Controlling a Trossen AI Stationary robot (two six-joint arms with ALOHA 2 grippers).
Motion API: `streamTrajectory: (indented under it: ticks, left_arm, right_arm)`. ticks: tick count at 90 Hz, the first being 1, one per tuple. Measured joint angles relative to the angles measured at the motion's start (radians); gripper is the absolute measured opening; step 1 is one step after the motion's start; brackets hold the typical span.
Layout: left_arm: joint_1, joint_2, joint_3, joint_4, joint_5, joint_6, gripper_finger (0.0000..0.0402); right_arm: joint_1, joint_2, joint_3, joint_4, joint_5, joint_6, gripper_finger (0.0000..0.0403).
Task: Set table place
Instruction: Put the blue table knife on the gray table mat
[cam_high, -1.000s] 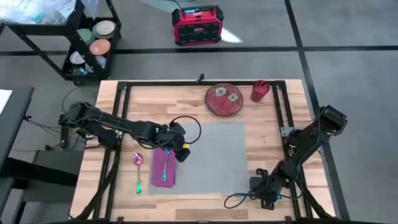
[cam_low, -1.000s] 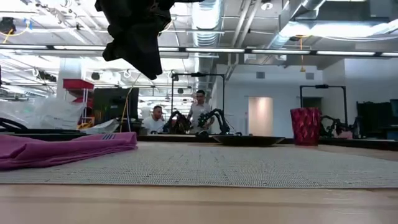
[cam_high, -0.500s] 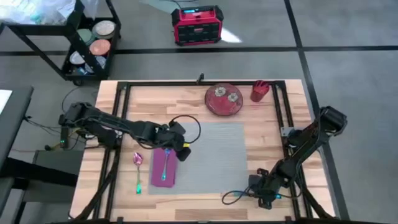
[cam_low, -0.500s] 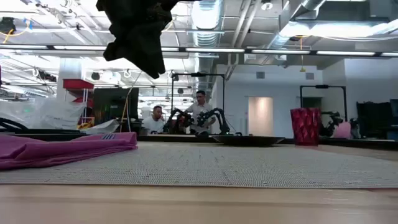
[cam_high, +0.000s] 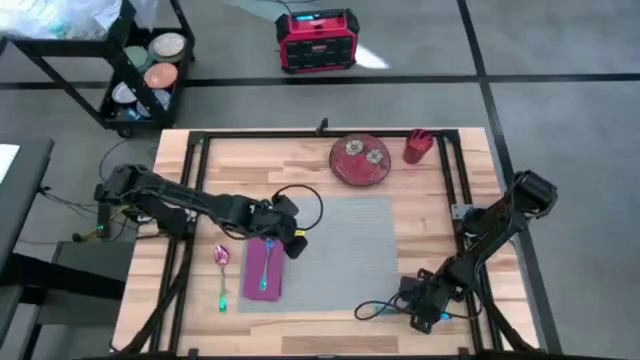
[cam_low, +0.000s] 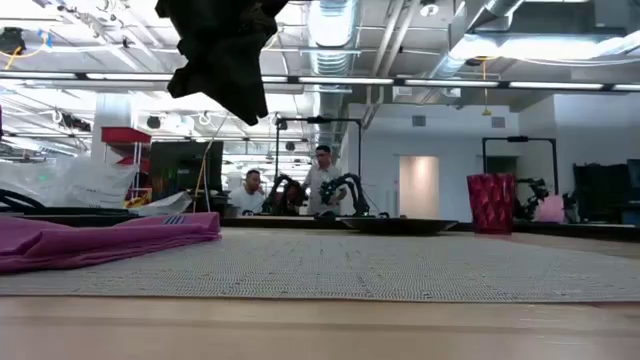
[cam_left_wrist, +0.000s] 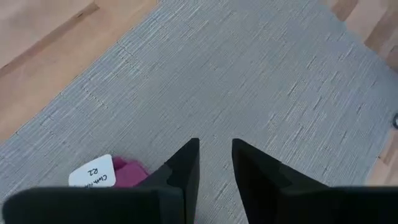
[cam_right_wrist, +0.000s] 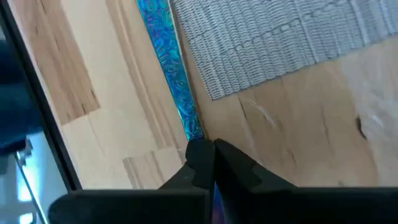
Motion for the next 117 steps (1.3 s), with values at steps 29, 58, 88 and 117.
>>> streamTrajectory:
  ticks: [29, 58, 88, 117]
  left_arm:
    - [0.000, 0.037, -0.002, 0.039, -0.006, 0.002, 0.0079]
    - [0.000, 0.071, -0.001, 0.137, -0.007, 0.005, 0.0079]
    - [0.000, 0.089, -0.001, 0.159, 0.014, 0.005, 0.0079]
    - [0.000, 0.089, -0.001, 0.148, 0.018, 0.072, 0.0079]
  right_arm:
    - [-0.055, -0.037, 0.008, -0.148, 0.111, 0.002, 0.0000]
    - [-0.178, -0.023, 0.102, -0.280, 0.177, -0.239, 0.0000]
    - [-0.270, -0.060, 0.111, -0.308, 0.107, -0.294, 0.0000]
    - [-0.036, -0.124, 0.147, -0.401, 0.026, 0.049, 0.0000]
